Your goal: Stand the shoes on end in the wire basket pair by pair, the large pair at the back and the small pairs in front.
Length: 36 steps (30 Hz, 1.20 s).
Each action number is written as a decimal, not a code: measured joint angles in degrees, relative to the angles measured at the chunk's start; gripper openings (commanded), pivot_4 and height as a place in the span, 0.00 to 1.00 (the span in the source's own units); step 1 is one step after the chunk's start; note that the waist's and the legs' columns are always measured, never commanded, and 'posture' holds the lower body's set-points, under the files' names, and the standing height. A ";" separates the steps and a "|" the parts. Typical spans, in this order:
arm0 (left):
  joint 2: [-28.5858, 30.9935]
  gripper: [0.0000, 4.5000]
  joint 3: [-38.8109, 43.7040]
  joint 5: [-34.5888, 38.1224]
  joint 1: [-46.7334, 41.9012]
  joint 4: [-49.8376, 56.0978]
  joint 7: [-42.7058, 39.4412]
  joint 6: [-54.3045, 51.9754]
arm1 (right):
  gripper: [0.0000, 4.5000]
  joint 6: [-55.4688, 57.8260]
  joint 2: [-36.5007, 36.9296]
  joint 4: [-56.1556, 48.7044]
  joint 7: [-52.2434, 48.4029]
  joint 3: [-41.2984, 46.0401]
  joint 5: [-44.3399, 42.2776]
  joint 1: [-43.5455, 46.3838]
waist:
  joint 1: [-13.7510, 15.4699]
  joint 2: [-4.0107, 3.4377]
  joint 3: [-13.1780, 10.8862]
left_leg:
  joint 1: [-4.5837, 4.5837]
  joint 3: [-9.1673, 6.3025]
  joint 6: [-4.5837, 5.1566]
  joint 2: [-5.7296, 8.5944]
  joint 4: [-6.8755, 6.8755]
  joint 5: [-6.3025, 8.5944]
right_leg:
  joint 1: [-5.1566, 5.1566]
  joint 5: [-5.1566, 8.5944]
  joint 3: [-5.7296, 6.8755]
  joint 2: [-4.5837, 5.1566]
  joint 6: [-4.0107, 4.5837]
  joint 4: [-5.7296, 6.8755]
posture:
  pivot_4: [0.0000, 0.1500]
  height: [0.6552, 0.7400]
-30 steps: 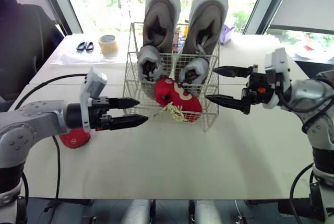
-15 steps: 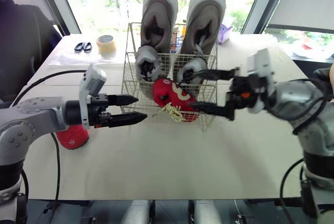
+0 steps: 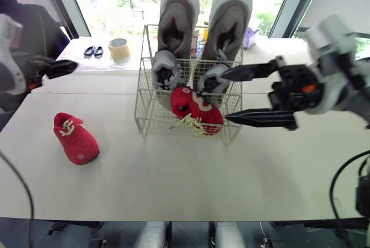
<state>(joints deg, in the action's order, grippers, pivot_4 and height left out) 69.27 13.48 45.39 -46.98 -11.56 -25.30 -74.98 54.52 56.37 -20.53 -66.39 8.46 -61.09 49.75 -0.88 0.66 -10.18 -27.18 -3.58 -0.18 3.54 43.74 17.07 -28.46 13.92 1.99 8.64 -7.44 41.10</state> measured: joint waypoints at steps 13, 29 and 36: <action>0.47 0.95 -0.23 -0.26 3.63 -12.64 14.93 -16.99 | 1.00 -8.19 1.41 7.20 -15.83 -9.94 11.56 3.36 | -0.06 0.18 -0.09 | -0.11 0.02 -0.27 -0.02 -0.28 -0.12 | -0.38 -0.03 -0.16 0.13 0.03 0.08 | 1.00 0.01; -11.45 0.95 8.23 7.58 4.44 -18.01 32.12 -17.00 | 1.00 -8.69 -0.20 4.65 -14.96 -10.29 14.64 0.02 | 0.51 0.36 0.00 | -0.18 -0.03 -0.41 0.02 -0.25 -0.18 | -0.40 -0.06 -0.16 0.25 0.06 0.10 | 1.00 0.01; -12.02 0.37 4.31 6.42 2.64 -19.29 30.66 -17.00 | 1.00 -8.60 -0.09 3.16 -12.78 -9.73 14.80 -2.18 | 0.69 0.38 0.02 | -0.18 -0.03 -0.42 0.04 -0.23 -0.19 | -0.37 -0.06 -0.16 0.27 0.06 0.10 | 1.00 0.01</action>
<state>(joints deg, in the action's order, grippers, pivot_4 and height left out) 57.26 17.79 51.81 -44.35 -30.84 5.36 -91.98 45.91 56.28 -17.37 -79.17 -1.27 -46.29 47.57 -0.19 1.04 -10.16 -27.36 -3.62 -0.60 3.58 43.52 16.89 -28.84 13.86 1.83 8.91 -7.38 41.20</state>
